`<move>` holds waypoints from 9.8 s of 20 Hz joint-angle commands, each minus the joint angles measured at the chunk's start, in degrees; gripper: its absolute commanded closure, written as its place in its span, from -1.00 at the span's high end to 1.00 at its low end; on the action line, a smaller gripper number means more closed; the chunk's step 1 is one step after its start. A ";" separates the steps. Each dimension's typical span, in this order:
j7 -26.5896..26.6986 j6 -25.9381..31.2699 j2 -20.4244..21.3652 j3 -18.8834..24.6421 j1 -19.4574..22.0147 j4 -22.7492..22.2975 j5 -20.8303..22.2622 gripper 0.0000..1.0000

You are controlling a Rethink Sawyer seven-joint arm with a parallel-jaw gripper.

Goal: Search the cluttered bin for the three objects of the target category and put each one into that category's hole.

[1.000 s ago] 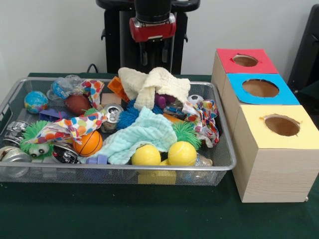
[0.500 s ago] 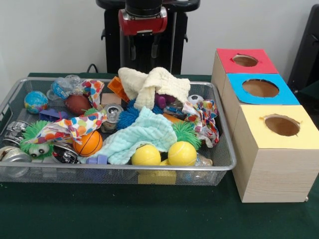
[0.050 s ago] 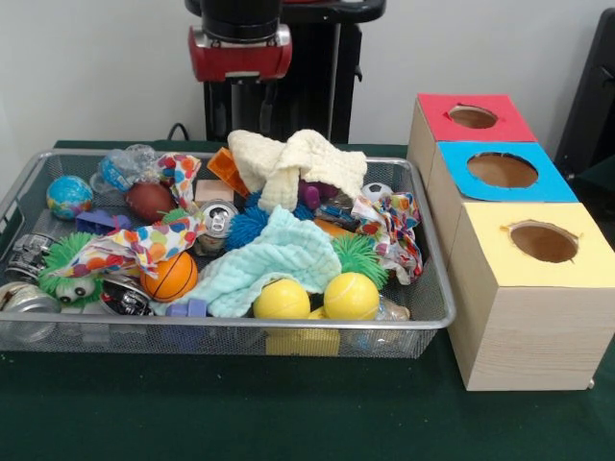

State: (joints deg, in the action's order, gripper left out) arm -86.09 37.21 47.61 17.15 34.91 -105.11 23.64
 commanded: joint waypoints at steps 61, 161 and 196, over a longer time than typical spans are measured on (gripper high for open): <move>-8.73 -15.28 -8.29 2.81 -0.52 -7.13 4.56 -1.00; 4.09 -14.11 -32.10 11.09 20.69 13.30 26.61 -1.00; -15.25 -33.50 -26.57 -5.66 -2.76 -5.24 10.29 -1.00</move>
State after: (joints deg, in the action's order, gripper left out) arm -86.90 3.98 24.24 12.15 34.91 -101.97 37.62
